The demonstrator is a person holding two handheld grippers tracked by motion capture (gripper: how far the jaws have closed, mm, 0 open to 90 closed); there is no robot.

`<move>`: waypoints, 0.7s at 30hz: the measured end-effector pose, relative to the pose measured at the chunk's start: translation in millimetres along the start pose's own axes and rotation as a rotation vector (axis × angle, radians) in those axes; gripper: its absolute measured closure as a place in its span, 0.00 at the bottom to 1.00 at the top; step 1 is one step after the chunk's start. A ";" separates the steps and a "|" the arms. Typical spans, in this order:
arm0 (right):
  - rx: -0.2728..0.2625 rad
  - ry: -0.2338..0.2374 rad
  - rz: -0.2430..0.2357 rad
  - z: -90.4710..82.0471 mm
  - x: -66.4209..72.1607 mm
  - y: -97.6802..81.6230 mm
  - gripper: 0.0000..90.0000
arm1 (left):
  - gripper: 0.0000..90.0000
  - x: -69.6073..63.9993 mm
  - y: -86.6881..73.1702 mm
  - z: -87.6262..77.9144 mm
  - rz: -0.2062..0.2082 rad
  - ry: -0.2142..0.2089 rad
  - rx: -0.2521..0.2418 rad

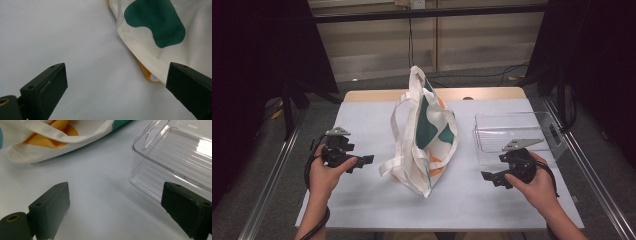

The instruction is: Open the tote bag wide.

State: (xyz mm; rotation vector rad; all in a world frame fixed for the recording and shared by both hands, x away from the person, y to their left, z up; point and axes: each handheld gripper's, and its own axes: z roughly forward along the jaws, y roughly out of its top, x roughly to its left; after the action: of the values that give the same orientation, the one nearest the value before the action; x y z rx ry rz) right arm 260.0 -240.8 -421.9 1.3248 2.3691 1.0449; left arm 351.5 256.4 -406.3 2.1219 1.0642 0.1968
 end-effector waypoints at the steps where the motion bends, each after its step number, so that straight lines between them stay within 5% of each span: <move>1: 0.001 0.003 -0.004 -0.3 -0.2 1.4 0.09 | 0.04 -0.7 2.4 1.1 -0.001 -0.003 0.001; 21: -0.019 -0.017 -0.011 -10.4 -10.9 28.2 0.09 | 0.04 -0.9 23.4 5.4 0.021 0.004 0.000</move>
State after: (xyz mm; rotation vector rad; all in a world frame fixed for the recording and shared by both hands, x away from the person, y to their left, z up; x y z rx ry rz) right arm 279.1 -245.1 -396.7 1.3075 2.3453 1.0468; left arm 367.9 243.9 -394.1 2.1338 1.0445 0.2107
